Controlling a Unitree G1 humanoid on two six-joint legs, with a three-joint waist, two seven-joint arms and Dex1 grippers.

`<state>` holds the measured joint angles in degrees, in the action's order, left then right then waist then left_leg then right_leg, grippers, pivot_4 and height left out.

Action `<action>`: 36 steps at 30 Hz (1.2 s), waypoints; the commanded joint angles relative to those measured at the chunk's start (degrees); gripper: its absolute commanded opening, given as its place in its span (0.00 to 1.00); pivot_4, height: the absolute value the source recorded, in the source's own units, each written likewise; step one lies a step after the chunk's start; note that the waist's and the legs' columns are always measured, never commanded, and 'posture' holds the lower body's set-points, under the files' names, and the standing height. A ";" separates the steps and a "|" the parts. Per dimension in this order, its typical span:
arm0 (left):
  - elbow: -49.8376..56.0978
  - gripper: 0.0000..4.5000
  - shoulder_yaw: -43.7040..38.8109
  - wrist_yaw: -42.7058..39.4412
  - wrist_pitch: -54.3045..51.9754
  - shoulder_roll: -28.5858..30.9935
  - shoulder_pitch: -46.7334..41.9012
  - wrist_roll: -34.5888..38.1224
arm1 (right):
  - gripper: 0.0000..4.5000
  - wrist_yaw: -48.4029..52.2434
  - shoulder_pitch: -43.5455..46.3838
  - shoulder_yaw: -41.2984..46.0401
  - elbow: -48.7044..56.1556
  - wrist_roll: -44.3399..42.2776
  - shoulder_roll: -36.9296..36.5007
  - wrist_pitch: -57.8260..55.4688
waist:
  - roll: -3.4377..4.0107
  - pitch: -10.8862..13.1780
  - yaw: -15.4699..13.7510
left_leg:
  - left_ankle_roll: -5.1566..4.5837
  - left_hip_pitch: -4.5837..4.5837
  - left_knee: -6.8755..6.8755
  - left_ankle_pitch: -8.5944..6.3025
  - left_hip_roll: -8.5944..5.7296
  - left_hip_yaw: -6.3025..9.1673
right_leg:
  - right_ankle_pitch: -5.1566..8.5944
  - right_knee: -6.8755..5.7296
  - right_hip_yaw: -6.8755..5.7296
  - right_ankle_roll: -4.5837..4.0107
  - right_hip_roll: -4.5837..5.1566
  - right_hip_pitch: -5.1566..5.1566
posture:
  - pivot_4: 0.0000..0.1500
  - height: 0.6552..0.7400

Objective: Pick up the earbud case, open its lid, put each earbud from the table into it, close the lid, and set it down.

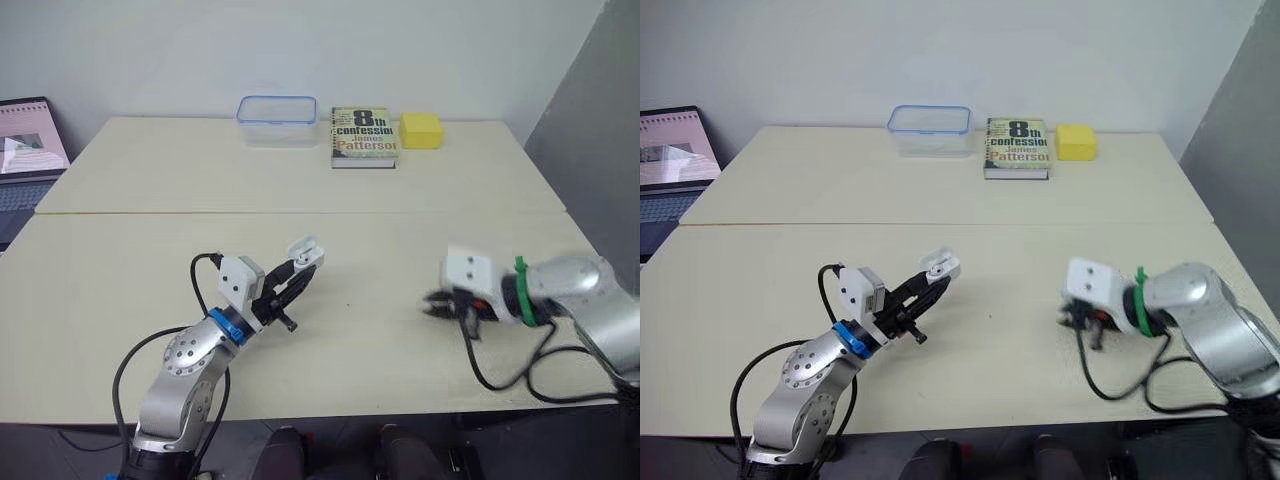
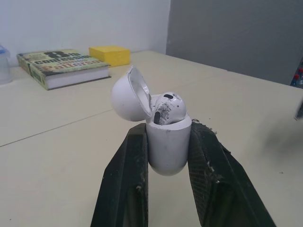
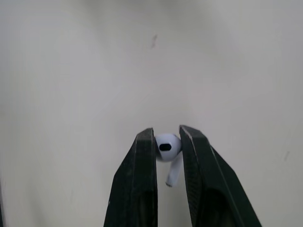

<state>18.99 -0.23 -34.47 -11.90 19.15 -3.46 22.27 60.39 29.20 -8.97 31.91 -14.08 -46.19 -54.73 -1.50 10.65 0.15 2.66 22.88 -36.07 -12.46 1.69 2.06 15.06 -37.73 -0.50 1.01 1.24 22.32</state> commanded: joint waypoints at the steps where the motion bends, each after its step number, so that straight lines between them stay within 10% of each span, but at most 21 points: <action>1: 0.16 0.17 0.17 -0.18 1.59 -0.55 -2.10 0.06 | 0.08 -8.00 3.57 6.16 0.90 -5.45 10.60 -0.38 | -0.01 0.00 -0.02 | 0.00 0.02 0.00 0.00 0.00 0.07 | 0.00 0.01 -0.05 0.00 -0.01 -0.01 | 1.00 1.00; 11: -0.87 0.17 1.15 -0.56 1.33 -2.02 -5.75 0.32 | 0.08 -23.62 2.09 6.16 -4.03 -6.82 36.47 18.92 | 0.06 0.03 -0.06 | 0.00 0.04 0.02 0.00 -0.02 0.11 | 0.00 -0.08 -0.05 0.01 0.00 0.01 | 1.00 1.00; 36: -0.53 0.17 1.42 -0.71 0.57 -2.53 -7.64 1.28 | 0.08 -28.91 -3.38 -3.34 -19.47 5.30 38.11 46.56 | 0.09 0.04 0.08 | 0.00 -0.03 0.02 0.00 0.03 0.11 | 0.02 -0.20 -0.02 -0.02 -0.06 0.04 | 1.00 1.00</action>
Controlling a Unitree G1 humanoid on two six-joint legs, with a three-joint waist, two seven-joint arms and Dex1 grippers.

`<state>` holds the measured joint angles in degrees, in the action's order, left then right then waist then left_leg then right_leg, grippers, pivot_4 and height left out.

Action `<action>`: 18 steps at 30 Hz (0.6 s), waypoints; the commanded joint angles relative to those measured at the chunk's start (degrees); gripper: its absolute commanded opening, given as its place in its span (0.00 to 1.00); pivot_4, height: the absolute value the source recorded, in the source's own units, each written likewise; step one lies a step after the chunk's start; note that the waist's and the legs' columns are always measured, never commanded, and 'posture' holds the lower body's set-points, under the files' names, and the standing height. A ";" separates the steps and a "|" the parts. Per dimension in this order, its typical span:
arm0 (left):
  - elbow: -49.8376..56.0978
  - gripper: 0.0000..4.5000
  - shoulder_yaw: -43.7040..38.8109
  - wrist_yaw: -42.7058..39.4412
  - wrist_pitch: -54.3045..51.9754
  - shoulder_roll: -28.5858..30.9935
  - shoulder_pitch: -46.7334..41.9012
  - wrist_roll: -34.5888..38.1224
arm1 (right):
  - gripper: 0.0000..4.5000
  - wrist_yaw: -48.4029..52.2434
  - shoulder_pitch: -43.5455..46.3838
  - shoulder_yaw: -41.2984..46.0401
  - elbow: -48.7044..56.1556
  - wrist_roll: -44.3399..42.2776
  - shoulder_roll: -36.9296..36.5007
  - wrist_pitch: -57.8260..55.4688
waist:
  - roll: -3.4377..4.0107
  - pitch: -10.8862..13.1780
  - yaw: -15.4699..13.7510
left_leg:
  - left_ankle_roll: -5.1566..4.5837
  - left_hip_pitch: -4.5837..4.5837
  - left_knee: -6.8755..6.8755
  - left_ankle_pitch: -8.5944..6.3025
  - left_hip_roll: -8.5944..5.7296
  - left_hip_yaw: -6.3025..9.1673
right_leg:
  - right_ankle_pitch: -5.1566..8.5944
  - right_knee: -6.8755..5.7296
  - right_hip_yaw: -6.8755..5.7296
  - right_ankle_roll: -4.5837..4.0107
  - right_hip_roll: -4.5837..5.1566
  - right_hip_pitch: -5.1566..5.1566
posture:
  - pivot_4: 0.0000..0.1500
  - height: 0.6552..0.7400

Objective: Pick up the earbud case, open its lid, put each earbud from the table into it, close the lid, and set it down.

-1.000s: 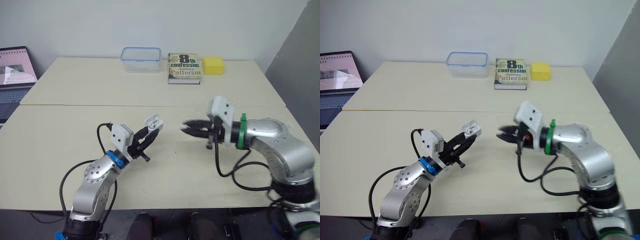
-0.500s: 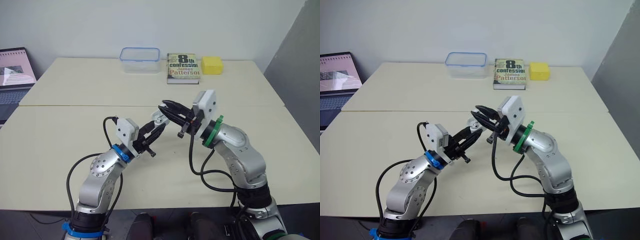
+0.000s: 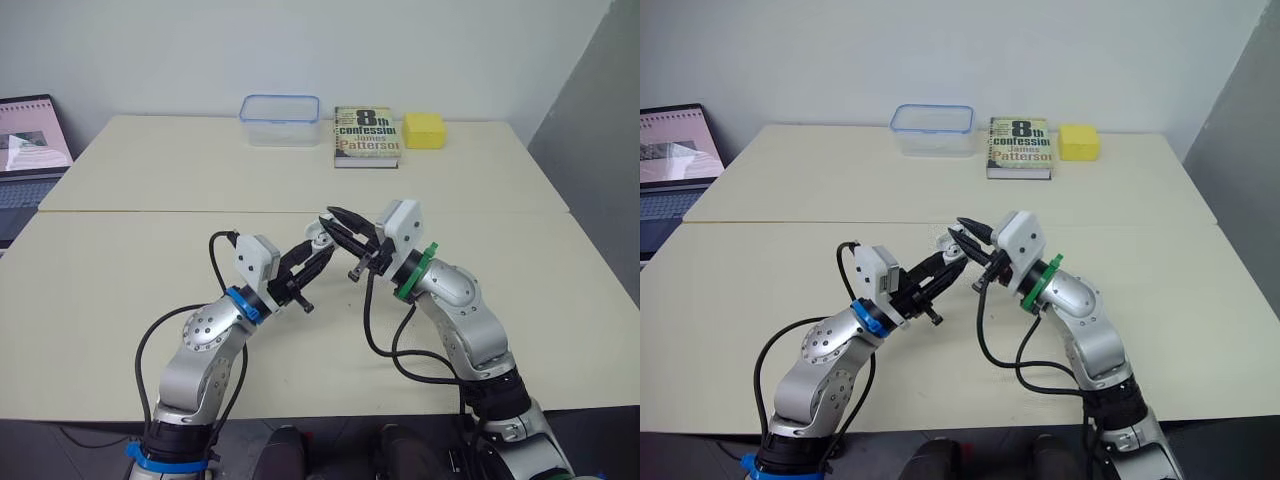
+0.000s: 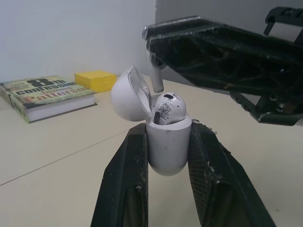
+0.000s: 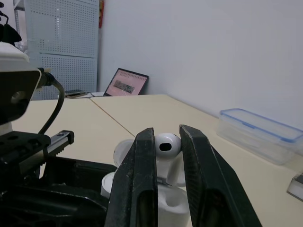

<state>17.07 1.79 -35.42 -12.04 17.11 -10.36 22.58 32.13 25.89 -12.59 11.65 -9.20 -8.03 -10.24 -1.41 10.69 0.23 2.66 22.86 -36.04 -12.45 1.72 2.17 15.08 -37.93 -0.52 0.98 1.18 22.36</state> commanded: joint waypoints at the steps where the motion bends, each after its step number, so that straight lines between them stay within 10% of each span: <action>1: 1.41 0.17 -0.61 0.26 0.69 -0.52 -0.77 1.02 | 0.08 -0.83 -0.35 0.33 0.53 0.57 -0.04 2.33 | 0.00 0.00 0.00 | 0.00 0.00 0.00 0.00 0.00 0.01 | 0.00 0.00 -0.01 0.00 0.00 0.00 | 1.00 1.00; 18: 1.97 0.17 -0.80 0.31 0.59 -0.65 -0.49 1.04 | 0.08 -0.28 -2.29 -1.33 0.65 1.80 -1.15 2.49 | 0.00 0.00 -0.01 | 0.00 0.01 0.01 0.00 0.00 0.00 | 0.01 0.01 0.00 -0.01 0.00 0.00 | 1.00 1.00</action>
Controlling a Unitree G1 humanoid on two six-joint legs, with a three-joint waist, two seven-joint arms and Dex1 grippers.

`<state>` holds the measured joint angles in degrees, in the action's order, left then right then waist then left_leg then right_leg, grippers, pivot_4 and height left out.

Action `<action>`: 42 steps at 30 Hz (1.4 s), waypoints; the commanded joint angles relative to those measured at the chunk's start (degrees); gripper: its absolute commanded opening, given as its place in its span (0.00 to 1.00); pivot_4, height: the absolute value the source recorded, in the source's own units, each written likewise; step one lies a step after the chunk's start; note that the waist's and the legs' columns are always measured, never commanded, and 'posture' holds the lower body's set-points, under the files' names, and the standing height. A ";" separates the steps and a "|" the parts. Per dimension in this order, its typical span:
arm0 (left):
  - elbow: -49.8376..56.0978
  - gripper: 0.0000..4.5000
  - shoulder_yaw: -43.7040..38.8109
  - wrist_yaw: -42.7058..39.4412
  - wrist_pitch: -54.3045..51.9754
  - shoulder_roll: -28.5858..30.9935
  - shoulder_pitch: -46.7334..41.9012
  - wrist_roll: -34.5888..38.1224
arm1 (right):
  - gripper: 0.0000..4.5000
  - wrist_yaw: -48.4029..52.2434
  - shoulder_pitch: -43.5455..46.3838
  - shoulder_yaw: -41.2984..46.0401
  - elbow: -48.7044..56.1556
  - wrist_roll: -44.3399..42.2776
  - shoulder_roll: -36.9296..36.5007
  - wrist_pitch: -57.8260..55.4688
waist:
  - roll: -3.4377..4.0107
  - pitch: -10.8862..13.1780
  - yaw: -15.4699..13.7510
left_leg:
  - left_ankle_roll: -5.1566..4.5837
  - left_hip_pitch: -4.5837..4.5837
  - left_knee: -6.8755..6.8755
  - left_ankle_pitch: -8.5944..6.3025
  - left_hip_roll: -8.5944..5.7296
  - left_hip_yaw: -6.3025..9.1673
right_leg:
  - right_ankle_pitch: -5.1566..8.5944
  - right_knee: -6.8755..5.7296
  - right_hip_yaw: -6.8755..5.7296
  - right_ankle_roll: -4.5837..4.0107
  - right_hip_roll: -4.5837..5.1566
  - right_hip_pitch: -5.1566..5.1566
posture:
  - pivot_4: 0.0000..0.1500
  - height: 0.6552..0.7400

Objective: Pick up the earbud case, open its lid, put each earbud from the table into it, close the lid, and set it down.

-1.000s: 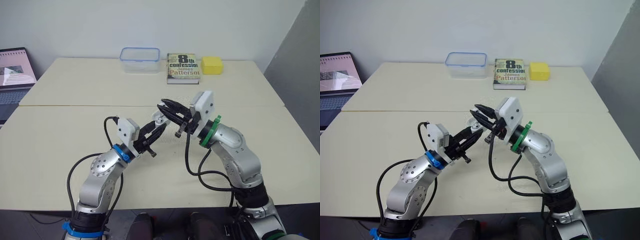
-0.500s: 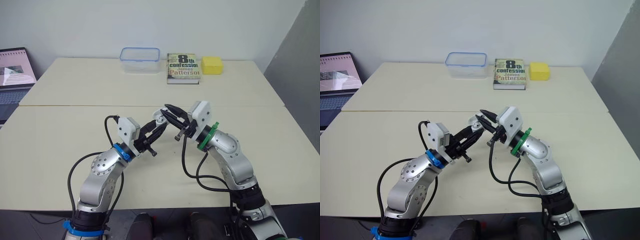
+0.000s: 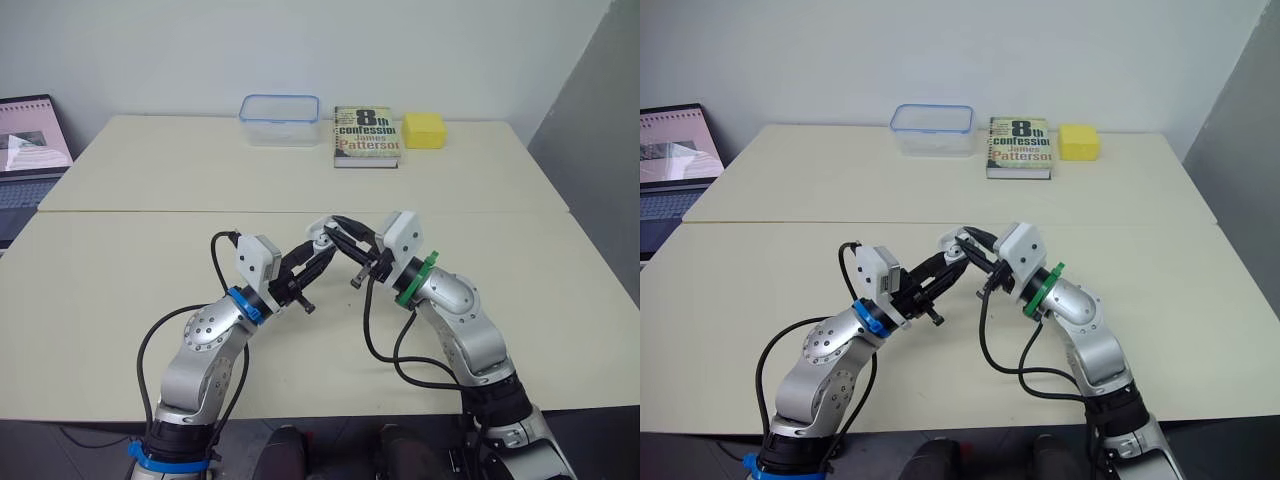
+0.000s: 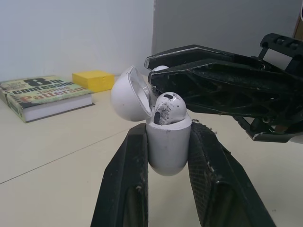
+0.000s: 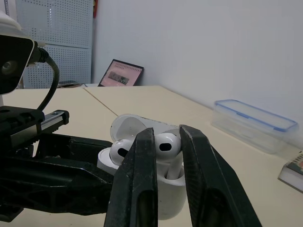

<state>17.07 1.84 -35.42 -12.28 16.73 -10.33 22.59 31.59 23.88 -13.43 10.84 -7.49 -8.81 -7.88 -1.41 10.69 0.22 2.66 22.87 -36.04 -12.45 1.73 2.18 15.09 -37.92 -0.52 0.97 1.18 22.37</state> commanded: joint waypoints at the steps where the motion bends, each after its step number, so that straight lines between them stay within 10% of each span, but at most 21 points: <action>1: 1.97 0.17 -0.87 0.30 0.84 -0.26 -0.52 1.04 | 0.08 0.34 -0.41 -0.55 1.56 0.04 -0.47 -0.02 | 0.00 0.00 0.00 | 0.00 0.00 0.00 0.00 0.00 0.00 | 0.00 0.00 0.00 0.00 0.00 0.00 | 1.00 1.00; 4: 2.06 0.17 -0.87 0.29 0.84 -0.26 -0.46 1.03 | 0.08 0.50 -0.94 -0.38 2.07 -0.61 -0.64 -0.65 | 0.00 0.00 0.00 | 0.00 0.00 0.00 0.00 0.00 0.00 | 0.00 0.00 0.00 0.00 0.00 0.00 | 1.00 1.00; 10: 1.75 0.17 -0.94 0.02 0.77 -0.10 -0.53 0.94 | 0.54 0.79 -1.23 1.08 6.09 -3.52 -1.44 -4.24 | 0.00 0.00 -0.01 | 0.00 0.01 0.00 0.00 0.00 0.00 | 0.00 0.02 0.00 0.00 0.00 0.00 | 1.00 1.00; 18: -0.87 0.17 -1.32 -2.25 0.11 0.67 -1.85 1.73 | 0.55 0.73 -0.86 12.56 19.70 -14.15 -9.95 -17.42 | 0.01 0.01 -0.22 | 0.00 0.04 0.00 0.00 -0.03 0.01 | 0.01 0.08 -0.02 -0.01 0.04 -0.02 | 1.00 1.00; 30: -1.75 0.17 8.04 -26.81 -14.52 8.01 -10.74 14.65 | 0.55 11.55 -0.55 25.72 19.40 -23.58 -36.39 -33.76 | 0.07 0.05 0.21 | -0.02 0.08 0.07 -0.01 -0.04 -0.04 | 0.09 0.18 -0.01 -0.12 0.00 0.02 | 1.00 1.00; 38: -6.74 0.17 11.63 -34.74 -13.94 7.79 -16.20 13.06 | 0.00 24.63 4.83 18.19 16.37 -29.82 -43.98 -38.46 | 0.13 0.10 0.26 | -0.05 0.09 0.06 -0.03 -0.01 0.03 | 0.12 0.16 -0.07 -0.17 -0.07 0.02 | 1.00 1.00; 42: -7.71 0.17 12.33 -35.61 -12.86 6.84 -16.77 11.96 | 0.00 28.72 7.35 14.53 15.58 -31.25 -45.21 -40.12 | 0.13 0.11 0.21 | -0.05 0.13 0.06 -0.03 -0.02 0.00 | 0.12 0.23 -0.05 -0.15 -0.05 0.03 | 1.00 1.00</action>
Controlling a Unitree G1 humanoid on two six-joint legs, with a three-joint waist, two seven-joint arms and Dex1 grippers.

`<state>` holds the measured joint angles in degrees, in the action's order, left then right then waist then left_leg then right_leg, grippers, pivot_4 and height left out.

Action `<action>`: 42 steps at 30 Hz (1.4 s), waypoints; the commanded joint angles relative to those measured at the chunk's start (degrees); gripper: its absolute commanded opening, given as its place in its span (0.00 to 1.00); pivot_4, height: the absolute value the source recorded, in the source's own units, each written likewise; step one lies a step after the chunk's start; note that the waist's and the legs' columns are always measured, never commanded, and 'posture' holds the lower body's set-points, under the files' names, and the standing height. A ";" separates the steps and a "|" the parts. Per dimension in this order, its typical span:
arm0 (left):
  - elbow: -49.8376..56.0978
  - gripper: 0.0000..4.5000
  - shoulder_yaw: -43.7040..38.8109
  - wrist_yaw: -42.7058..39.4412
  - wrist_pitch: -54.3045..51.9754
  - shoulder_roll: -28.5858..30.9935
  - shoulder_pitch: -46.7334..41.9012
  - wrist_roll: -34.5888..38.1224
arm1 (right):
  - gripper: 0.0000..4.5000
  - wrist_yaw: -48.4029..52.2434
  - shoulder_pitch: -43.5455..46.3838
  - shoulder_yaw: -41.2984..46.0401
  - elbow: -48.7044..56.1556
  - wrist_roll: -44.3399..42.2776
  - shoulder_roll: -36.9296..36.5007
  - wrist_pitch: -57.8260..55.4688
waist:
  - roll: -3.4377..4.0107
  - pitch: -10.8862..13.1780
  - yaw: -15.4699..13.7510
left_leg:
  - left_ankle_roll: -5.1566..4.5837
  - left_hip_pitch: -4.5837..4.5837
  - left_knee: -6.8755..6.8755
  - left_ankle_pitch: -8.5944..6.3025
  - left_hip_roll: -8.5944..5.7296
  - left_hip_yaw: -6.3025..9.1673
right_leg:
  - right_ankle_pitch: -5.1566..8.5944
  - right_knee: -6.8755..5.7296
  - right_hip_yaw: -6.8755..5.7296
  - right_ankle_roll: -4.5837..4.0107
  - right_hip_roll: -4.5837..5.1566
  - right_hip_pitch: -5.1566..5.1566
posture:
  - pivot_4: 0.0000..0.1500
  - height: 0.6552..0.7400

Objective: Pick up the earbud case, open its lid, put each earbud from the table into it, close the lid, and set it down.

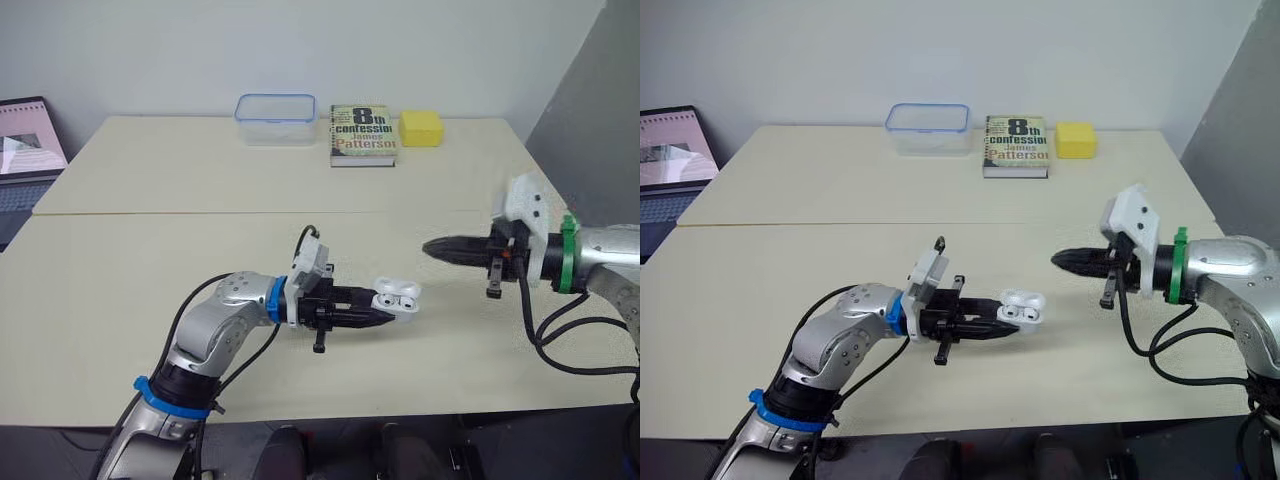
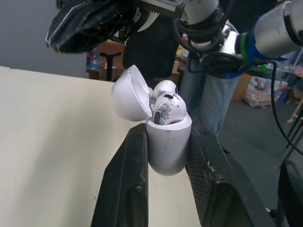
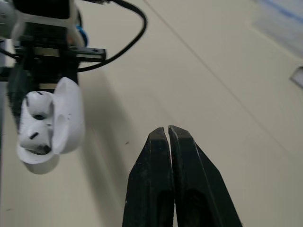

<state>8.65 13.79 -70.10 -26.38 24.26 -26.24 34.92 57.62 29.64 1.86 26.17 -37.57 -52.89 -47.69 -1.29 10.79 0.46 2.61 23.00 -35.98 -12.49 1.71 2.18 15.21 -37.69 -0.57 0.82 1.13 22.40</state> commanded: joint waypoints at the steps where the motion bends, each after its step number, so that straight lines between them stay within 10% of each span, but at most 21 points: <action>1: 0.74 0.17 0.55 -1.04 1.29 -0.80 -0.86 -0.52 | 0.00 3.44 1.89 -1.49 0.10 -1.02 -1.30 -0.04 | 0.00 0.00 -0.08 | 0.00 0.01 0.01 0.00 0.00 0.01 | 0.00 0.01 -0.01 0.01 0.00 0.00 | 1.00 1.00; 16: -0.28 0.17 -1.19 2.06 -0.17 -2.08 -0.58 -1.03 | 0.00 7.22 1.45 -2.34 5.78 -9.18 -2.34 -4.13 | 0.00 0.01 -0.19 | 0.00 0.01 0.00 0.00 0.00 0.02 | 0.03 0.02 -0.02 0.05 0.00 0.00 | 1.00 1.00; 36: -23.37 0.17 -8.20 22.56 -33.56 -4.65 -9.47 -0.59 | 0.00 -2.97 -7.51 -3.87 6.54 8.24 1.29 10.12 | -0.03 0.04 -0.06 | 0.00 -0.02 0.00 0.00 -0.01 0.06 | 0.09 -0.12 -0.03 0.24 0.01 0.03 | 1.00 1.00; 42: -20.29 0.61 -5.50 18.87 -26.41 2.06 -6.67 -5.96 | 0.00 -2.30 -6.67 -4.52 4.67 11.17 1.59 13.79 | -0.01 0.03 0.32 | 0.01 -0.10 0.00 0.00 -0.01 0.04 | 0.10 -0.24 0.00 0.23 0.01 0.02 | 1.00 1.00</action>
<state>-12.91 7.35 -50.50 -55.73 24.20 -34.29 31.97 54.88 21.90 -3.49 30.86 -27.14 -51.16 -35.89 -1.30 10.82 0.77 2.61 22.88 -35.98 -12.49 1.71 2.23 15.30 -37.93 -0.57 1.05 1.15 22.41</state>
